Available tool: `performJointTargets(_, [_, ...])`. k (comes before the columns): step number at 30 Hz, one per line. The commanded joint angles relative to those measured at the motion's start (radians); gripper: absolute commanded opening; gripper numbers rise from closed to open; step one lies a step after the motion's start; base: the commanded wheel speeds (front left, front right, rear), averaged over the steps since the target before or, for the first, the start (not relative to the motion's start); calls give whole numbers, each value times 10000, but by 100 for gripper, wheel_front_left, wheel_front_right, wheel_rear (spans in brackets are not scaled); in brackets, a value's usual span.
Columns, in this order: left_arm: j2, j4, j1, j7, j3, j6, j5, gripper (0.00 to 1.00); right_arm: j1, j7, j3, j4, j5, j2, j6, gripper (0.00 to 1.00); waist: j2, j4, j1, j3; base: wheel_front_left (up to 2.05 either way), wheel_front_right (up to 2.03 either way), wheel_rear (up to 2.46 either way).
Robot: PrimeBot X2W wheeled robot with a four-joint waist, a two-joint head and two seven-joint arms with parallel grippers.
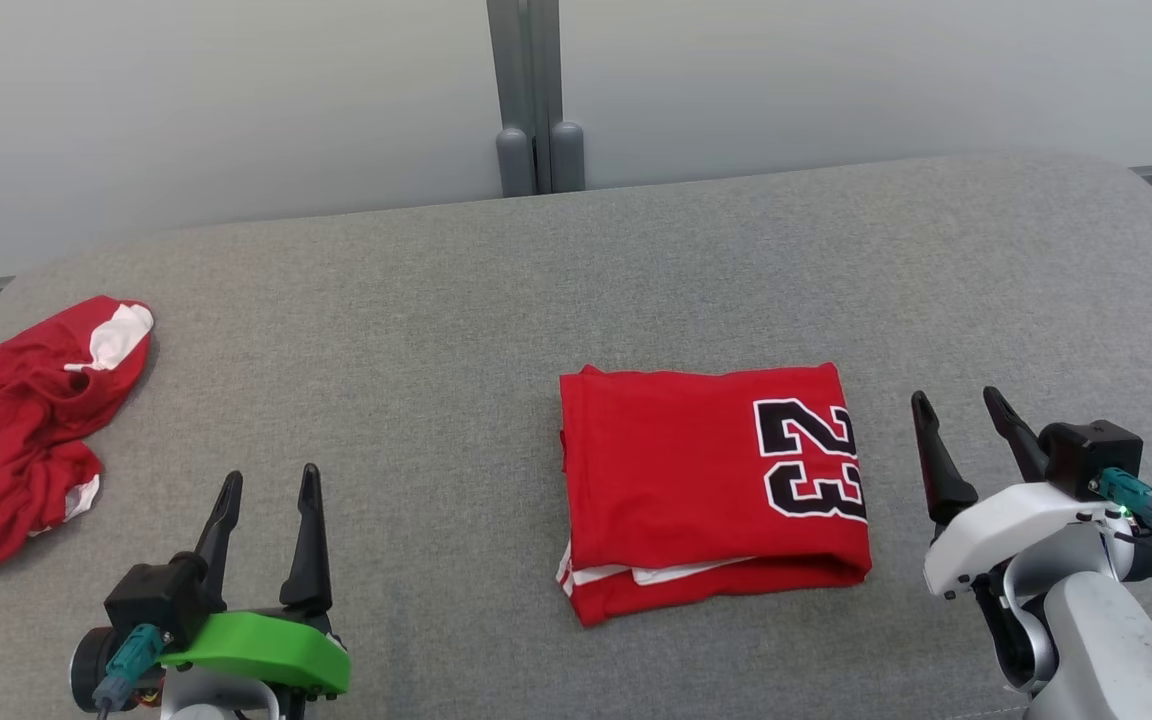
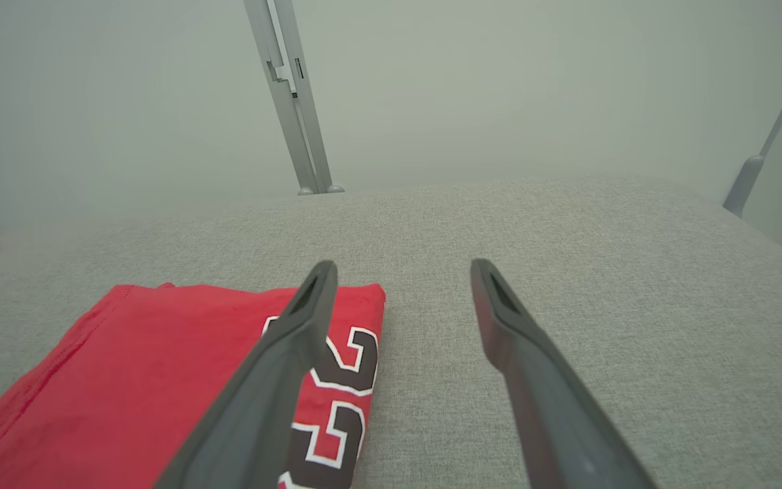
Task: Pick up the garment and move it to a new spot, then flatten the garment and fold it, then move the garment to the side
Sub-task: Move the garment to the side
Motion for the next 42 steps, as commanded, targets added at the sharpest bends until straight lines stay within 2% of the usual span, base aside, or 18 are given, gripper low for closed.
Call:
performJointTargets(1, [76,-22,127,-26,43,-22,-29,100,-131,-62,6,62,10,3,0,100,0,-12,0,1,0,0,0])
performJointTargets(10, [63,-102,126,-26,-57,-23,38,100,-388,265,162,156,109,-20,0,100,0,81,0,120,0,0,0])
performJointTargets(21, [6,-554,-394,-26,-447,-23,-110,100,-1504,2792,-261,1180,578,-174,0,100,0,932,0,1195,0,0,0])
performJointTargets(28, [-20,-698,-578,-26,-487,-23,-144,100,-1786,4403,-774,2201,686,309,2,100,0,1417,0,1687,0,0,0])
performJointTargets(35, [-40,-715,-604,-28,-478,-23,-181,100,-1379,5815,-690,2678,359,519,3,100,0,1468,0,1841,0,0,0])
performJointTargets(36, [-42,-725,-625,-28,-493,-23,-195,100,-1311,6081,-580,2702,246,456,2,59,0,1455,0,1869,0,0,0])
performJointTargets(38, [-50,-741,-668,-26,-519,-23,-203,100,-1249,6470,-259,2629,140,337,2,0,0,1414,0,1925,0,0,0])
performJointTargets(42, [-57,-790,-758,-28,-553,-23,-192,100,-1369,6771,473,2088,-46,-223,-11,0,0,1282,0,2065,0,0,0])
